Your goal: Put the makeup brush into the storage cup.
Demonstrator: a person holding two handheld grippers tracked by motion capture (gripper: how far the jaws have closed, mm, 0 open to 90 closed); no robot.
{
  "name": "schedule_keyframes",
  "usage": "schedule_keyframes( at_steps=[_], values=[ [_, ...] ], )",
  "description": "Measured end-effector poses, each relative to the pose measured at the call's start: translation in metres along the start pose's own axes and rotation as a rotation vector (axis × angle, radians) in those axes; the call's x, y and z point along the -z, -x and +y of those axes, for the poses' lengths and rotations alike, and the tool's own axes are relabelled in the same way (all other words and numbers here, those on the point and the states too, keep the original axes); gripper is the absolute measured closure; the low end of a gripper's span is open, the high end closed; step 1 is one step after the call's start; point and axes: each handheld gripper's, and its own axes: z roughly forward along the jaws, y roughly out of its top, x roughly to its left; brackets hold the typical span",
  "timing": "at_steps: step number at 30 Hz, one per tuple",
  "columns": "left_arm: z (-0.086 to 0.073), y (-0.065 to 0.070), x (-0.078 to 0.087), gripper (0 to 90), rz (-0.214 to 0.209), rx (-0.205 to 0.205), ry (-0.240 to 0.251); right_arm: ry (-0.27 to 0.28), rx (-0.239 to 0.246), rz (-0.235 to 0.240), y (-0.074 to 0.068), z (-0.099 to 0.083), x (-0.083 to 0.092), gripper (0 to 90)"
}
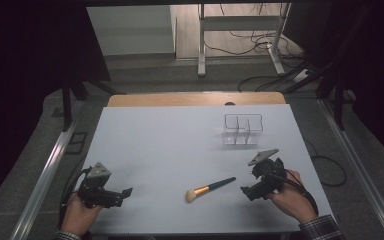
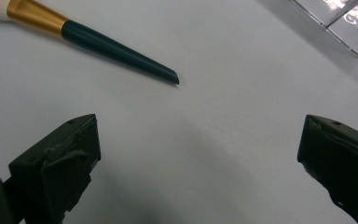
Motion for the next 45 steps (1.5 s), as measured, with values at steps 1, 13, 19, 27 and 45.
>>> schedule_keyframes(
  at_steps=[1,13,19,27,45],
  values=[
    [0.000,0.000,0.000,0.8,0.000,0.000,-0.001,-0.002,0.002,0.000,0.000,0.001,0.000,0.0],
    [0.000,0.000,-0.001,0.7,0.000,0.001,-0.006,-0.022,-0.003,0.036,-0.006,0.013,-0.009,0.0],
    [0.000,0.000,-0.001,0.7,0.004,-0.002,-0.005,-0.025,0.018,0.047,-0.010,0.020,-0.014,0.0],
    [-0.001,0.000,-0.001,0.5,0.008,-0.004,-0.002,-0.027,0.042,0.066,-0.017,0.028,-0.022,0.0],
    [-0.001,-0.001,-0.002,0.4,0.006,-0.003,-0.003,-0.025,0.067,0.106,-0.031,0.043,-0.037,0.0]
  ],
)
